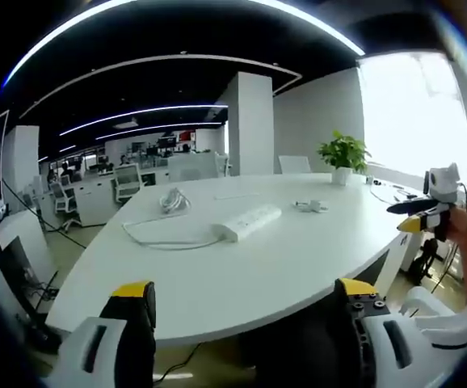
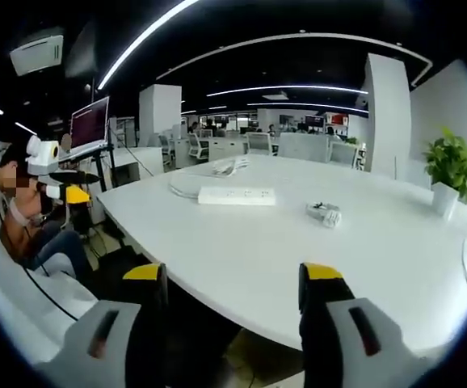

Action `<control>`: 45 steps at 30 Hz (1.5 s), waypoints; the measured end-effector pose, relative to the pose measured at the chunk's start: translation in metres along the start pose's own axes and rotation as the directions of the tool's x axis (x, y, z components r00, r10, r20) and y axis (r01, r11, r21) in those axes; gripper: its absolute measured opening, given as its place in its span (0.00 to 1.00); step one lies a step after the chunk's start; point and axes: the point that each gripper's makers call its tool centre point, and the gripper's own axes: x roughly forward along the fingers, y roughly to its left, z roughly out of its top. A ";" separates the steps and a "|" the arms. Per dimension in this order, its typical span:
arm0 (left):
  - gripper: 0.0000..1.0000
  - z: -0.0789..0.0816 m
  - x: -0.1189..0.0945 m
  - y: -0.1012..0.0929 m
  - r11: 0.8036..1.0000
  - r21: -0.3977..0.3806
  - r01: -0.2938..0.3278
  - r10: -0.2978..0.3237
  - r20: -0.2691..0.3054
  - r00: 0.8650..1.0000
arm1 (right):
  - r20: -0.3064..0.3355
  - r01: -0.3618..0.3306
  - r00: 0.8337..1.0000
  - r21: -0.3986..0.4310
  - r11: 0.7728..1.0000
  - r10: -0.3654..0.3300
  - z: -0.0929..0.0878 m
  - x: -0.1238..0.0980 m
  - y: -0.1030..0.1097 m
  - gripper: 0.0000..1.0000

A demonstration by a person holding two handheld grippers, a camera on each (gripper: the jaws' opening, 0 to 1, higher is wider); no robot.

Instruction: Straighten the power strip on the desk, plug the charger into it

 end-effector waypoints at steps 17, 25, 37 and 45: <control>0.93 -0.002 -0.006 -0.005 1.000 0.016 -0.014 0.014 0.001 1.000 | 0.018 0.022 1.000 -0.038 0.999 -0.021 0.006 -0.015 0.003 0.67; 0.92 0.002 -0.002 -0.004 1.000 0.029 -0.012 0.012 0.005 1.000 | 0.051 -0.052 0.997 0.023 0.998 0.051 0.014 -0.010 0.013 0.67; 0.93 0.003 0.007 0.005 0.999 0.029 -0.045 0.046 -0.006 0.999 | 0.056 -0.077 0.996 0.041 0.996 0.075 0.014 0.003 0.013 0.67; 0.95 0.011 0.005 -0.007 0.999 0.033 -0.013 0.013 0.021 1.000 | 0.072 -0.013 0.997 0.018 1.000 0.012 0.017 0.000 0.005 0.83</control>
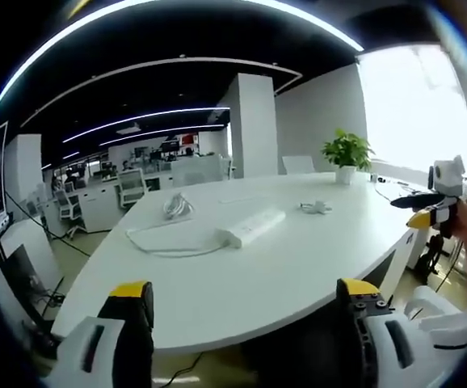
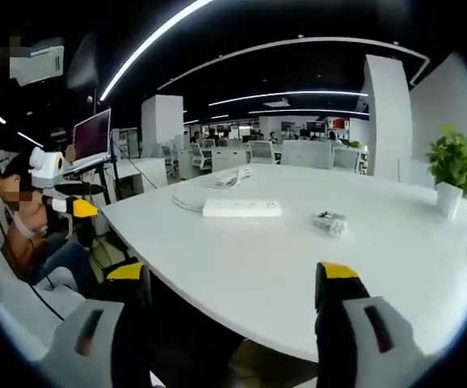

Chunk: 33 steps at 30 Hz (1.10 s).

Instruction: Straighten the power strip on the desk, plug the charger into it

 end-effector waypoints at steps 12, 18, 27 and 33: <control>0.96 0.005 0.008 0.003 0.999 0.043 0.006 -0.005 -0.026 1.000 | -0.014 -0.002 1.000 -0.001 1.000 0.002 -0.006 0.000 0.000 0.82; 0.96 0.016 0.014 0.001 0.994 0.107 -0.001 0.004 -0.028 1.000 | -0.046 -0.005 0.999 -0.015 1.000 0.004 -0.011 0.003 0.000 0.82; 0.95 0.020 0.026 -0.004 0.993 0.112 0.048 -0.043 -0.040 0.998 | -0.129 0.016 0.991 -0.128 0.992 -0.032 -0.025 0.006 -0.005 0.76; 0.95 0.025 0.040 -0.002 0.988 0.136 0.067 -0.060 -0.053 0.997 | -0.096 0.000 0.995 -0.096 0.995 -0.010 -0.020 0.007 -0.002 0.77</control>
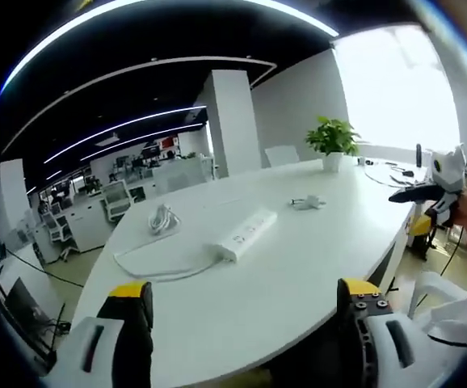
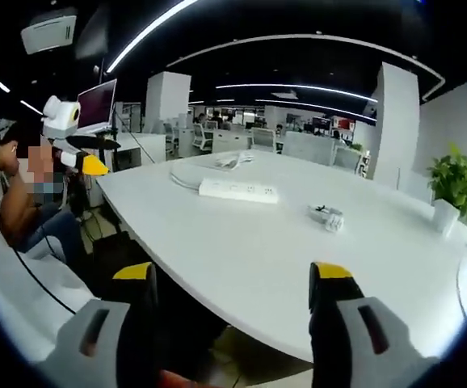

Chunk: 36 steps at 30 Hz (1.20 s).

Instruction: Straighten the power strip on the desk, plug the charger into it

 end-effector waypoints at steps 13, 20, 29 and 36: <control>0.94 0.019 0.035 0.002 0.998 0.032 0.052 -0.053 0.012 0.999 | 0.062 -0.025 0.998 0.081 0.996 0.020 0.008 -0.003 -0.003 0.75; 0.94 0.029 0.054 0.005 0.996 0.021 0.087 -0.087 0.025 0.996 | 0.017 0.026 0.999 0.036 0.999 -0.027 0.000 -0.004 -0.011 0.76; 0.94 0.032 0.070 0.003 0.993 -0.001 0.115 -0.114 0.036 0.993 | 0.035 0.013 0.999 0.057 0.998 -0.015 0.003 -0.001 -0.009 0.75; 0.83 0.026 0.087 0.011 0.989 0.027 0.146 -0.147 0.006 0.989 | 0.030 0.014 0.999 0.058 0.998 -0.016 0.002 0.000 -0.010 0.75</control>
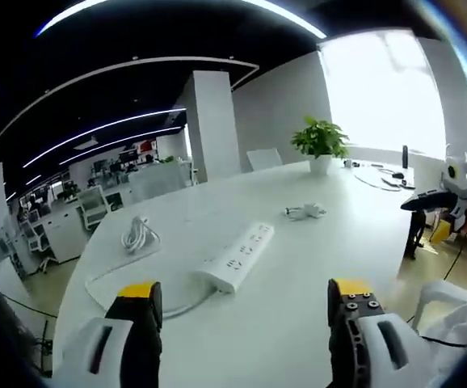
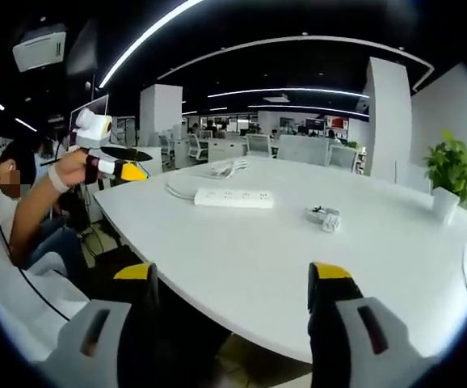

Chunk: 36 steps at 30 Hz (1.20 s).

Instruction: Straighten the power strip on the desk, plug the charger into it

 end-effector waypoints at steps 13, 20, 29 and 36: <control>0.94 0.010 0.055 -0.001 0.990 0.105 0.093 -0.098 0.040 0.994 | -0.015 -0.008 1.000 0.005 1.000 0.008 -0.004 0.003 -0.001 0.75; 0.96 0.000 0.088 0.008 0.980 0.130 0.148 -0.139 -0.074 0.988 | -0.014 -0.008 1.000 0.013 1.000 0.008 -0.005 0.003 -0.003 0.75; 0.96 -0.016 0.151 0.026 0.980 0.095 0.175 -0.156 -0.179 0.971 | -0.027 -0.014 1.000 0.026 1.000 0.015 -0.010 0.008 -0.003 0.75; 0.96 -0.017 0.170 0.024 0.975 0.071 0.208 -0.188 -0.224 0.956 | -0.012 -0.023 1.000 0.037 0.999 0.024 -0.006 0.008 -0.002 0.75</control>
